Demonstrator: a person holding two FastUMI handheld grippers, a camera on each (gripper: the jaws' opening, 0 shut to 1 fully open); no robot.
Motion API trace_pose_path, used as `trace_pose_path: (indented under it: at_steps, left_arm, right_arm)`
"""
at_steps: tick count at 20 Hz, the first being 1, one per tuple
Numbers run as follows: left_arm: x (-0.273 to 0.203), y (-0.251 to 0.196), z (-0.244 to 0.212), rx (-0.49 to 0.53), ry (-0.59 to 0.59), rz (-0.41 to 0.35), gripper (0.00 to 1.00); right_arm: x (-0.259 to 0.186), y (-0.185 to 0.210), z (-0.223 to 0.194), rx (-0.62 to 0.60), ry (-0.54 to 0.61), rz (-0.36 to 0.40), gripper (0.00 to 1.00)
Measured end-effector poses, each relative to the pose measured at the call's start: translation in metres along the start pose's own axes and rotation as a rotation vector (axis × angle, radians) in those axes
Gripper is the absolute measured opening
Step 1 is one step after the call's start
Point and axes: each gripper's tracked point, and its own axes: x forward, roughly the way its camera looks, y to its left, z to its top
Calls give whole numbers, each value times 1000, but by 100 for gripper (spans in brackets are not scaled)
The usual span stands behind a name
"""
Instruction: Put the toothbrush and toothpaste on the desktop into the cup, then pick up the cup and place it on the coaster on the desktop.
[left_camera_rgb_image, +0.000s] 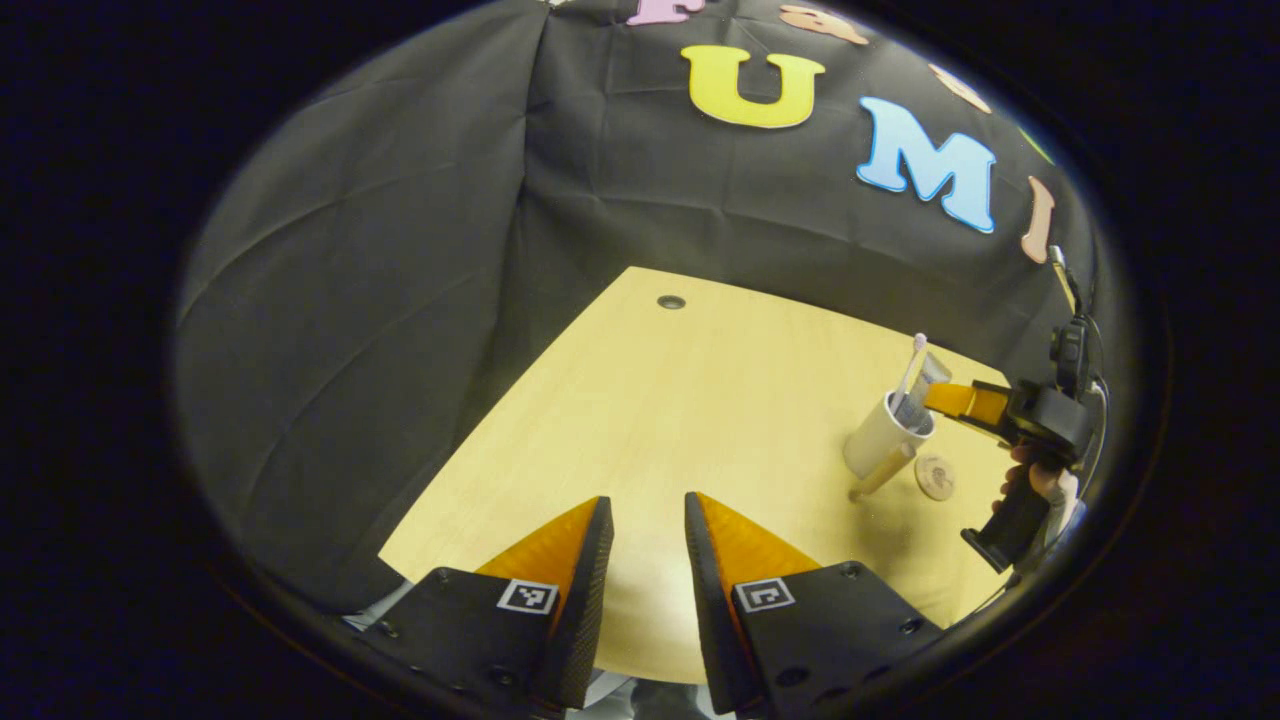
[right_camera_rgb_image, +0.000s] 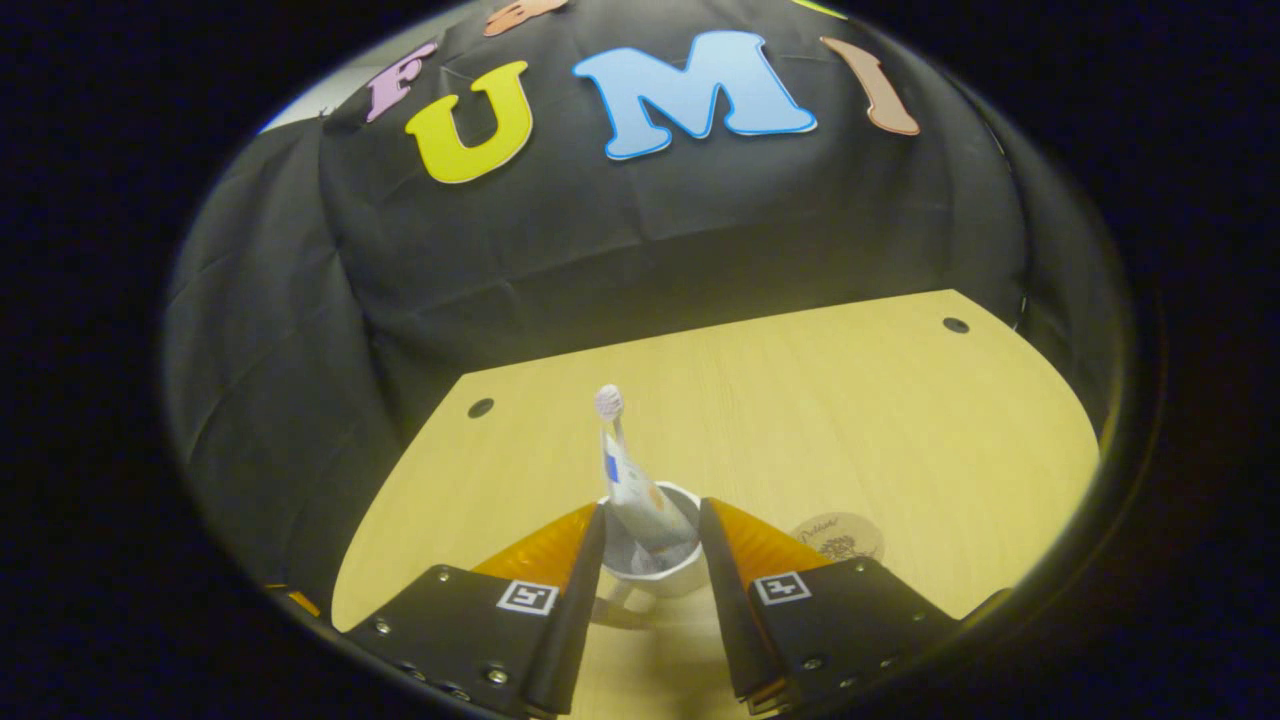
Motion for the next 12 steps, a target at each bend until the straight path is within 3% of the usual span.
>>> trace_pose_path:
  at_steps: [2,3,4,6,7,9,10,11,12]
  left_arm:
    - [0,-10,4,8,-5,-22,55]
    - [-1,-17,7,13,-8,-36,50]
    - [0,-25,9,20,-9,-53,55]
    - [3,-43,15,42,-14,-90,55]
    - [5,-55,19,56,-15,-112,50]
    - [9,-80,26,89,-16,-165,55]
    - [12,-96,30,106,-14,-196,46]
    - [14,-111,34,124,-10,-226,55]
    - [15,-126,37,143,-7,-253,50]
  right_arm:
    - [-9,-7,4,9,-13,-6,56]
    - [-12,-10,5,15,-22,-11,56]
    - [-17,-15,7,21,-29,-17,56]
    - [-27,-24,8,37,-44,-28,56]
    - [-33,-32,9,43,-49,-39,56]
    - [-43,-52,12,58,-60,-64,56]
    - [-48,-62,13,71,-63,-76,56]
    - [-53,-72,13,82,-65,-92,56]
    - [-59,-85,12,91,-65,-111,56]
